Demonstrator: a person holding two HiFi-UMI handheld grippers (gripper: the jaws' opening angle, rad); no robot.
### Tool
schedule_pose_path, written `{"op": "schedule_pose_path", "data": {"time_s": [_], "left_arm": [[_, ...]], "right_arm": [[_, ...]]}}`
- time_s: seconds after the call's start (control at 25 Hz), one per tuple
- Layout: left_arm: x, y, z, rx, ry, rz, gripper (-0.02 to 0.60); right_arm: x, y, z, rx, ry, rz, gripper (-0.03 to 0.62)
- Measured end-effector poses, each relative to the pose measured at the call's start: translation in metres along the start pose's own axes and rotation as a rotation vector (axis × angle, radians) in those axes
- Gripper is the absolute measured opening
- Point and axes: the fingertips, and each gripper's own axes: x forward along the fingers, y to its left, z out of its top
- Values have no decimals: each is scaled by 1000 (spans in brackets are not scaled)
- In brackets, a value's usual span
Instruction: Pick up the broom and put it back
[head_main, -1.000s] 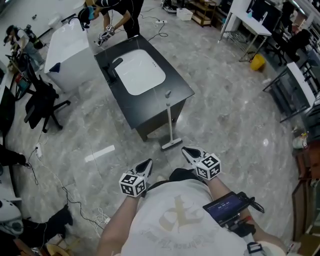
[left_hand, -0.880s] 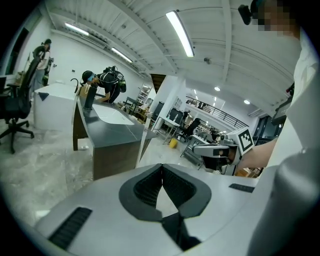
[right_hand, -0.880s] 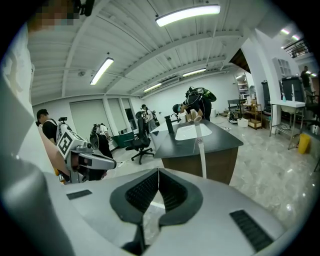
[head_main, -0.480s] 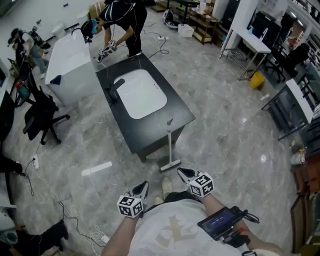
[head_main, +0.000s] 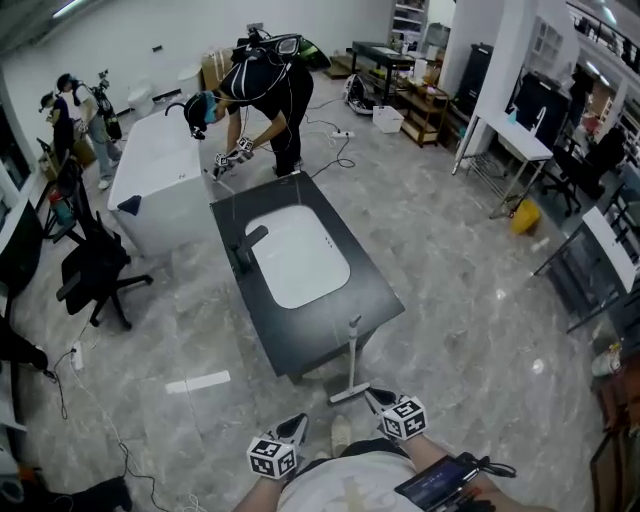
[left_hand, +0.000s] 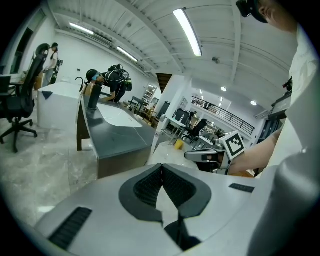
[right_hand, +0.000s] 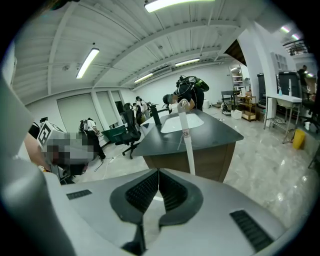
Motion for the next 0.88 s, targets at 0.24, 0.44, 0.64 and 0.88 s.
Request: {"op": "schedule_pose_path", "data": {"time_s": [0.24,0.44,0.64,0.88], "left_arm": [[14,11,1,-10,1,8,12],[27,14,13,6,-14,4,12],[25,21,11,-20,0,28,12],[17,25,3,-44,30,73,12]], "right_arm": [[32,-23,-4,-9,22,-47,18],[53,-48,-2,1,18,-77,18],[74,-69,-16,19,69,-125,20],[93,-83,-27,62,89,-129,21]]}}
